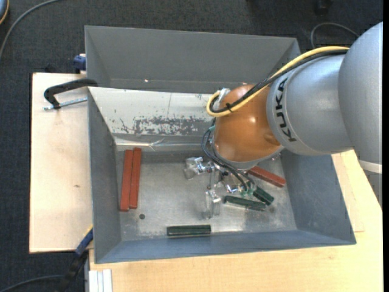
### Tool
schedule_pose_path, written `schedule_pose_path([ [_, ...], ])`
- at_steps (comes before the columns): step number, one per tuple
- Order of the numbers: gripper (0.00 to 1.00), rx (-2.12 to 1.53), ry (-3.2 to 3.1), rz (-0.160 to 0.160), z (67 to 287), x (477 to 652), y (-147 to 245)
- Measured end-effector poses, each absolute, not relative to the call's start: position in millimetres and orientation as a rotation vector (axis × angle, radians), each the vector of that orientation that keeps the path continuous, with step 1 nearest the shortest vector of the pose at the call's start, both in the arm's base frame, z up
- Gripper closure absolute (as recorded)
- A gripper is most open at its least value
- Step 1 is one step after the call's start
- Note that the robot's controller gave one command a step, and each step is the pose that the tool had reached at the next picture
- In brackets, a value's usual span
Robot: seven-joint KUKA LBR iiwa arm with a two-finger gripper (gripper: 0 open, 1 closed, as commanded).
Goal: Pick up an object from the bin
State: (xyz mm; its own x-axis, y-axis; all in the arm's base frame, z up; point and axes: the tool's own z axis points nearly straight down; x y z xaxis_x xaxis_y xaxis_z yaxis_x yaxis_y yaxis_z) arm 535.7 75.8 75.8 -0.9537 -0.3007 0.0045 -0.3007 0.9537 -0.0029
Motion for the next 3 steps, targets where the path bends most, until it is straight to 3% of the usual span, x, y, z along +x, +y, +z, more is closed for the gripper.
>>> schedule_pose_path([
  [1,0.00,0.425,-3.128,0.003,166,548.1,37],
  [2,0.00,0.850,-3.023,-0.001,70,495.7,-24],
  [3,1.00,0.852,-3.025,-0.002,70,496.5,-23],
])
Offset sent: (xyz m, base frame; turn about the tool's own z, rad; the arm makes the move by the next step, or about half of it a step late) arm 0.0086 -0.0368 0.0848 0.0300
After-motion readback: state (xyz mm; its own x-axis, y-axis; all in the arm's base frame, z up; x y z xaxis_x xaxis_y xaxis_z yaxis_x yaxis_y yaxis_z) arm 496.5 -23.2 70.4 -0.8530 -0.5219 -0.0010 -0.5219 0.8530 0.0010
